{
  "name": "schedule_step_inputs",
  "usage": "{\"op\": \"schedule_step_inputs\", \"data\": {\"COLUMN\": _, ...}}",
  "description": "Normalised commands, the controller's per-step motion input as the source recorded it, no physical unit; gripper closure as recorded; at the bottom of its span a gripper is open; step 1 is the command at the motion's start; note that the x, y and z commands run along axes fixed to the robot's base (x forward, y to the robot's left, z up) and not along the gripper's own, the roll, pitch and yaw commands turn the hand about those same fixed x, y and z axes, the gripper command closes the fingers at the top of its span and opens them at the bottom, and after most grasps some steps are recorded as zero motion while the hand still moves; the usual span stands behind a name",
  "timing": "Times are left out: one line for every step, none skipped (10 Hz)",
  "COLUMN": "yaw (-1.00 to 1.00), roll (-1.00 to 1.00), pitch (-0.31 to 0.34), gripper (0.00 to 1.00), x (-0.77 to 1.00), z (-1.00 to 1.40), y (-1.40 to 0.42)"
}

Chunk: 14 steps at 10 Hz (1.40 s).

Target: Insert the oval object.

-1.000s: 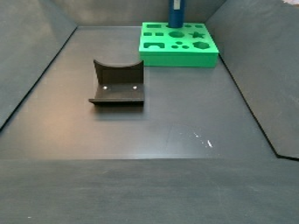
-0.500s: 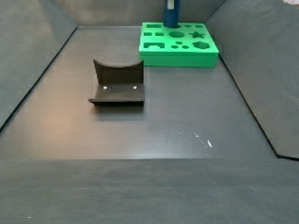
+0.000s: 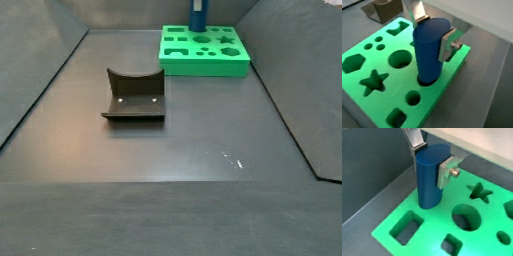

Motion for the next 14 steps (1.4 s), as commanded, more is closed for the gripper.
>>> {"op": "schedule_step_inputs", "data": {"yaw": 0.13, "roll": -0.01, "pitch": -0.007, "gripper": 1.00, "x": -0.13, "z": 0.00, "y": 0.05}}
{"op": "schedule_step_inputs", "data": {"yaw": 0.00, "roll": 0.00, "pitch": 0.000, "gripper": 1.00, "x": 0.00, "z": -0.14, "y": -0.07}}
{"op": "schedule_step_inputs", "data": {"yaw": -0.06, "roll": 0.00, "pitch": 0.007, "gripper": 1.00, "x": 0.15, "z": -0.37, "y": -0.25}}
{"op": "schedule_step_inputs", "data": {"yaw": -0.05, "roll": 0.00, "pitch": 0.036, "gripper": 1.00, "x": 0.17, "z": -0.29, "y": -0.32}}
{"op": "schedule_step_inputs", "data": {"yaw": -0.02, "roll": 0.00, "pitch": 0.033, "gripper": 1.00, "x": 0.13, "z": -0.25, "y": -0.33}}
{"op": "schedule_step_inputs", "data": {"yaw": -0.04, "roll": 0.00, "pitch": 0.059, "gripper": 1.00, "x": 0.26, "z": -0.39, "y": -0.28}}
{"op": "schedule_step_inputs", "data": {"yaw": -0.08, "roll": 0.06, "pitch": 0.090, "gripper": 1.00, "x": 0.36, "z": -0.50, "y": -0.26}}
{"op": "schedule_step_inputs", "data": {"yaw": -0.01, "roll": 0.06, "pitch": 0.083, "gripper": 1.00, "x": 0.35, "z": -0.50, "y": -0.18}}
{"op": "schedule_step_inputs", "data": {"yaw": 0.00, "roll": 0.07, "pitch": 0.089, "gripper": 1.00, "x": 0.30, "z": -0.45, "y": -0.09}}
{"op": "schedule_step_inputs", "data": {"yaw": 0.03, "roll": 0.09, "pitch": 0.073, "gripper": 1.00, "x": 0.23, "z": -0.40, "y": 0.00}}
{"op": "schedule_step_inputs", "data": {"yaw": 0.06, "roll": 0.08, "pitch": 0.036, "gripper": 1.00, "x": 0.18, "z": -0.38, "y": 0.00}}
{"op": "schedule_step_inputs", "data": {"yaw": 0.00, "roll": -0.11, "pitch": 0.000, "gripper": 1.00, "x": 0.00, "z": -0.09, "y": 0.00}}
{"op": "schedule_step_inputs", "data": {"yaw": 0.00, "roll": -0.01, "pitch": 0.014, "gripper": 1.00, "x": 0.02, "z": 0.00, "y": 0.00}}
{"op": "schedule_step_inputs", "data": {"yaw": 0.00, "roll": 0.00, "pitch": 0.000, "gripper": 1.00, "x": 0.00, "z": 0.00, "y": 0.00}}
